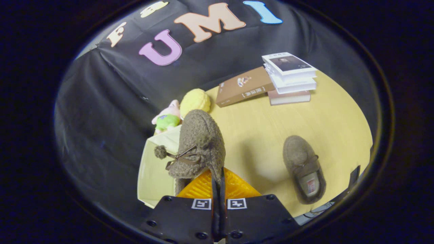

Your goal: Open the storage box then place both shoes into the box .Put the left shoe in first, then the right shoe, with the right side of both shoes facing outward in a uniform manner.

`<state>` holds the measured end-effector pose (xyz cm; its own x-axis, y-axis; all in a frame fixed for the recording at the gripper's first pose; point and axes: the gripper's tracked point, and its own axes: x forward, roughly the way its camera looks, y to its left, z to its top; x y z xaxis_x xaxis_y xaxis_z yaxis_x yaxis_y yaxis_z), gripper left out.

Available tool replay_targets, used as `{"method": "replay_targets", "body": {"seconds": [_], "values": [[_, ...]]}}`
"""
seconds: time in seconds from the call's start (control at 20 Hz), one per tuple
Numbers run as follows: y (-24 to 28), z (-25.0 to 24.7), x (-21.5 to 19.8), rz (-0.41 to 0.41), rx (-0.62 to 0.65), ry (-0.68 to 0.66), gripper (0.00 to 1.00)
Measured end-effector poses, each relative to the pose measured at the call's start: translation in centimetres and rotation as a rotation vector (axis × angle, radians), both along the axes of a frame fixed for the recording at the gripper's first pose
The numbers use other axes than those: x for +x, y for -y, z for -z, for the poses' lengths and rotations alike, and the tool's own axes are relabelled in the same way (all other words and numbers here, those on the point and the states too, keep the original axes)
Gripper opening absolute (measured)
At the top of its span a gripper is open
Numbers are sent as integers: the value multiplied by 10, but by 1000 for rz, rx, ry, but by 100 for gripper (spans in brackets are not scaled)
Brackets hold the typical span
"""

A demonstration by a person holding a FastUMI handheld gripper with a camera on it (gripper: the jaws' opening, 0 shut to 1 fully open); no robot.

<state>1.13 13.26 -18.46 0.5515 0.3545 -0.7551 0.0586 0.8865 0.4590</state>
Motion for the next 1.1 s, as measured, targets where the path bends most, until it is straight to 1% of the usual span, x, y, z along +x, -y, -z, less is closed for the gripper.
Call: {"method": "replay_targets", "body": {"seconds": [0.15, 0.35, 0.55, 0.75, 1.05, 1.1], "values": [[-36, -19, 4, -7, 29, 16, 3], [-91, -17, 0, -29, 49, 5, 4], [-136, 12, 4, -54, -3, -9, 3], [-176, 53, 2, -60, -30, -61, 4], [-200, 110, -6, -67, -133, -155, 5], [-198, 116, -9, -71, -177, -171, 6]]}}
